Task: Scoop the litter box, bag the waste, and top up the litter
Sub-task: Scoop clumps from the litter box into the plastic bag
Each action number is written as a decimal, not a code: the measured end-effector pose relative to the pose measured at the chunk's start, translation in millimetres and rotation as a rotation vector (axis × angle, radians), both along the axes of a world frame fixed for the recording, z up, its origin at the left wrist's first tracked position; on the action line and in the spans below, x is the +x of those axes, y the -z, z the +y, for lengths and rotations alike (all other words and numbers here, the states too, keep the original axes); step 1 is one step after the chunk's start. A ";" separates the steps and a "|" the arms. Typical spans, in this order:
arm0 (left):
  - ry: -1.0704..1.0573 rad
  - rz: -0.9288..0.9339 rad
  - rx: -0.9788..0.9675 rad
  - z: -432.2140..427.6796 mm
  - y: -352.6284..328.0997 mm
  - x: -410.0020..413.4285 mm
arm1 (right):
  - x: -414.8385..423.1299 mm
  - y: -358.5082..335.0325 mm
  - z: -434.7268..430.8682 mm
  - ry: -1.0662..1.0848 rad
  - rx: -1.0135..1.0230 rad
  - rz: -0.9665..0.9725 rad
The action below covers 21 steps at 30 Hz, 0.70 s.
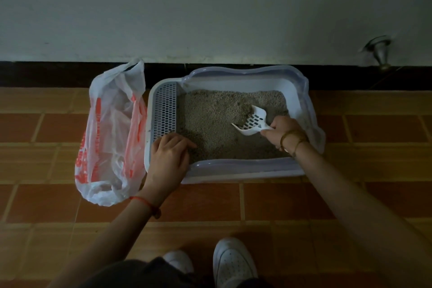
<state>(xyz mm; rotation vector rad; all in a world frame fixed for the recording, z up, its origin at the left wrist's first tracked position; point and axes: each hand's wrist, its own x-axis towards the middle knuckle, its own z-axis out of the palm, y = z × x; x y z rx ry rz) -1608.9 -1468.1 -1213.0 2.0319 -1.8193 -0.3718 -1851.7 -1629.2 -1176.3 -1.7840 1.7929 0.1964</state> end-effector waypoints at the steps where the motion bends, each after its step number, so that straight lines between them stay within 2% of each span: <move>1: 0.002 -0.001 -0.003 0.0 0.3 0.1 | 0.6 -0.3 -0.3 0.021 0.010 -0.025; 11: -0.003 -0.010 0.000 0.5 1.4 0.2 | -0.2 -8.3 12.0 0.204 -0.083 -0.260; 21: 0.024 -0.016 -0.004 1.1 0.5 1.7 | -4.1 -13.8 27.5 0.170 -0.329 -0.422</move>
